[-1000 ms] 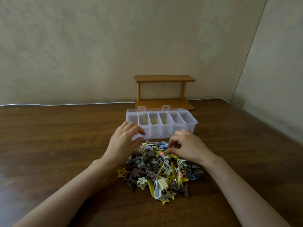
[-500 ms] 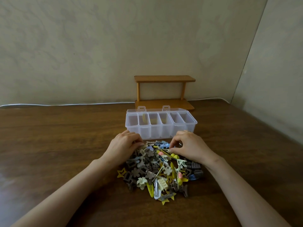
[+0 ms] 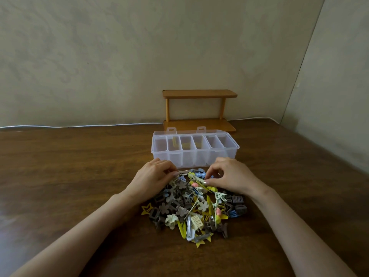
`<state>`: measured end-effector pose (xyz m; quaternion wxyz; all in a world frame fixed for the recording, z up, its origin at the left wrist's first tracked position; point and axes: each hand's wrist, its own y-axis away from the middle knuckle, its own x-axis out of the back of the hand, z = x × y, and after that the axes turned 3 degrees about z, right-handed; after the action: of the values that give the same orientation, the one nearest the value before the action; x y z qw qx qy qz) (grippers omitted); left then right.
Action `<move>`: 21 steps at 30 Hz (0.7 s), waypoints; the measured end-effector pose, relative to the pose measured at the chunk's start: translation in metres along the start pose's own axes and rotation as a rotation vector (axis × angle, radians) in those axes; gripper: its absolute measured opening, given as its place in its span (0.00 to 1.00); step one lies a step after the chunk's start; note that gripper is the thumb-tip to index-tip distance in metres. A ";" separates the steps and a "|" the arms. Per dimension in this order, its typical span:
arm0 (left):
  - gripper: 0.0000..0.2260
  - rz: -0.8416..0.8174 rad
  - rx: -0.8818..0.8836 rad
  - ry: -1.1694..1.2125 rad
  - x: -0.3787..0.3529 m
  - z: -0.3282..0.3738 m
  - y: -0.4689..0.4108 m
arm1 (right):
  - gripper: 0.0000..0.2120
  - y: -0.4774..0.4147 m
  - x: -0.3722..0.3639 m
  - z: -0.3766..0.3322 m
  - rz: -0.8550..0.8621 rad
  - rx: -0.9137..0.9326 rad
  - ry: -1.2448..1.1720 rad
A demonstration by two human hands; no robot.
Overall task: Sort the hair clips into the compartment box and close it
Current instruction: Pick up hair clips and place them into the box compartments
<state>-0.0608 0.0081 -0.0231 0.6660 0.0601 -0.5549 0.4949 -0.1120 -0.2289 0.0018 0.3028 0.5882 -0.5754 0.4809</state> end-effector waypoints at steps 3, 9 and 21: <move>0.08 0.000 -0.005 0.007 0.000 0.000 0.001 | 0.06 0.000 -0.002 -0.002 0.035 0.003 0.075; 0.06 0.027 -0.002 0.029 0.000 -0.001 0.000 | 0.06 -0.001 0.000 -0.003 0.087 0.002 -0.021; 0.10 -0.010 -0.061 0.066 -0.006 0.006 0.000 | 0.04 -0.007 0.024 0.036 0.877 -0.162 -0.327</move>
<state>-0.0643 0.0011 -0.0255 0.6880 0.0261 -0.5472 0.4759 -0.1001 -0.2699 0.0126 0.0215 0.3322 -0.8454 0.4177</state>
